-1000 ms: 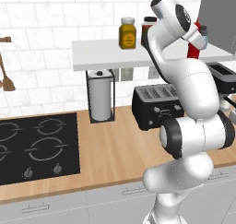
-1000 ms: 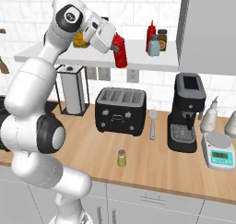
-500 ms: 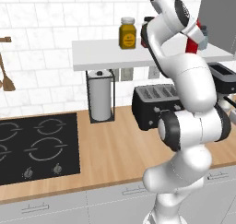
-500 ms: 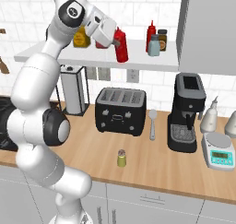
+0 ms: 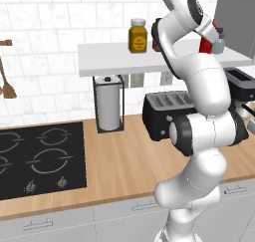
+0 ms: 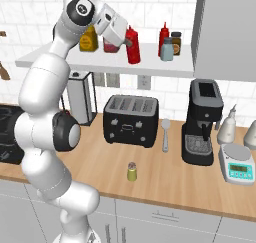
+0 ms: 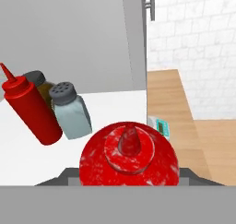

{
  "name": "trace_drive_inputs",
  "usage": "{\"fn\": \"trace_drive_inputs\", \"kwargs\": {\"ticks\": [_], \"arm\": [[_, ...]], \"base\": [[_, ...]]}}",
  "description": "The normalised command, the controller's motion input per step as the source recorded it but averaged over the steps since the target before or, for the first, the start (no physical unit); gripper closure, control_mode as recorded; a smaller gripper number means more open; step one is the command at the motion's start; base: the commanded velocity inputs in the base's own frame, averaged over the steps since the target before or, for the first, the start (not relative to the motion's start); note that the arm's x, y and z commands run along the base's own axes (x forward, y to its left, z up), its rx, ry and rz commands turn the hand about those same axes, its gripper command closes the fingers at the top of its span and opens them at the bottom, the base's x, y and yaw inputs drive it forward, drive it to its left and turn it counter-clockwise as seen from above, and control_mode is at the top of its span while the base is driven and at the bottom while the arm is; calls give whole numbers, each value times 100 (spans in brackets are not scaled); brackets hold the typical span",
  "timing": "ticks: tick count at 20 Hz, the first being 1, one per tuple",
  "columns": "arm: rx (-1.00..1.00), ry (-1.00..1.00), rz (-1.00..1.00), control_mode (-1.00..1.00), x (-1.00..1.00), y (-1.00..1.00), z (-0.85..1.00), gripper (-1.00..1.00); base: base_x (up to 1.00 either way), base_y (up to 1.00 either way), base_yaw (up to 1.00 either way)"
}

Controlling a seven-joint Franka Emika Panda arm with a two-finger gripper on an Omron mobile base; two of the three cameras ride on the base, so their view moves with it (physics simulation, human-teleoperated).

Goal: Put the shaker and condiment bottle from the counter next to their counterparts in the cabinet.

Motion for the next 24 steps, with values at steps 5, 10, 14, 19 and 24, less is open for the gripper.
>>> {"fn": "trace_drive_inputs", "kwargs": {"ticks": [5,10,14,19,24], "arm": [[0,0,2,-100,9,-12,-20,100],[0,-1,2,-100,20,-11,-12,100],[0,0,3,-100,37,-2,0,100],[0,0,3,-100,41,0,0,100],[1,0,2,-100,41,-3,0,100]], "base": [[0,0,0],[0,0,0],[0,0,0],[0,0,0],[0,0,0]]}}
